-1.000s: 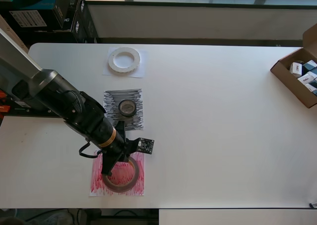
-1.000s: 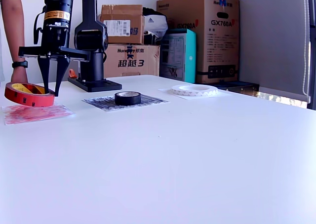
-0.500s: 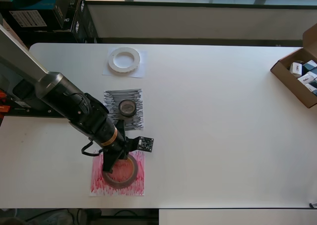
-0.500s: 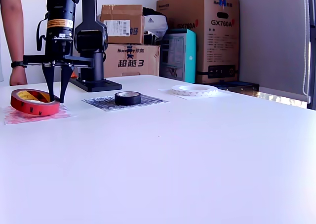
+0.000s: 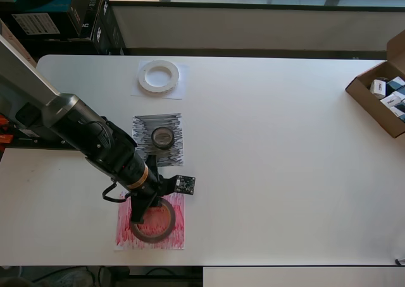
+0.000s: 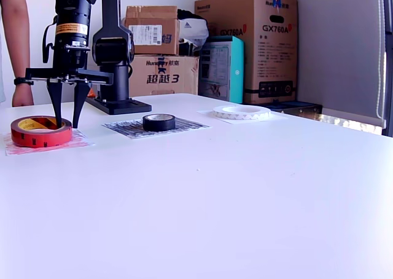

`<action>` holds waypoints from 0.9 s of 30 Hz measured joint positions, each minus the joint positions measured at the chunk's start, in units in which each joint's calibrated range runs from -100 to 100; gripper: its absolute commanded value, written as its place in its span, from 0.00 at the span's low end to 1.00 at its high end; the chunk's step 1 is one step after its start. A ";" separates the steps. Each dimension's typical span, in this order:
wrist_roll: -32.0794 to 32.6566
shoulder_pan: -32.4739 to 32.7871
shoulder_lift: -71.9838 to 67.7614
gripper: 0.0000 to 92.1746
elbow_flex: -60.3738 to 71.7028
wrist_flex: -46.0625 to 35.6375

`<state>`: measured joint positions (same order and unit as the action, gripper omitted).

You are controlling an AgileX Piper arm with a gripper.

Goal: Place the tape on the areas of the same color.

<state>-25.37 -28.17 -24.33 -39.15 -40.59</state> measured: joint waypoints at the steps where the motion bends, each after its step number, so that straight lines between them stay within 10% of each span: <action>1: 0.00 0.10 0.00 0.46 0.00 0.00; 27: -0.01 13.79 25.78 0.49 0.34 -12.62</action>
<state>-25.38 -14.38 1.45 -38.81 -53.21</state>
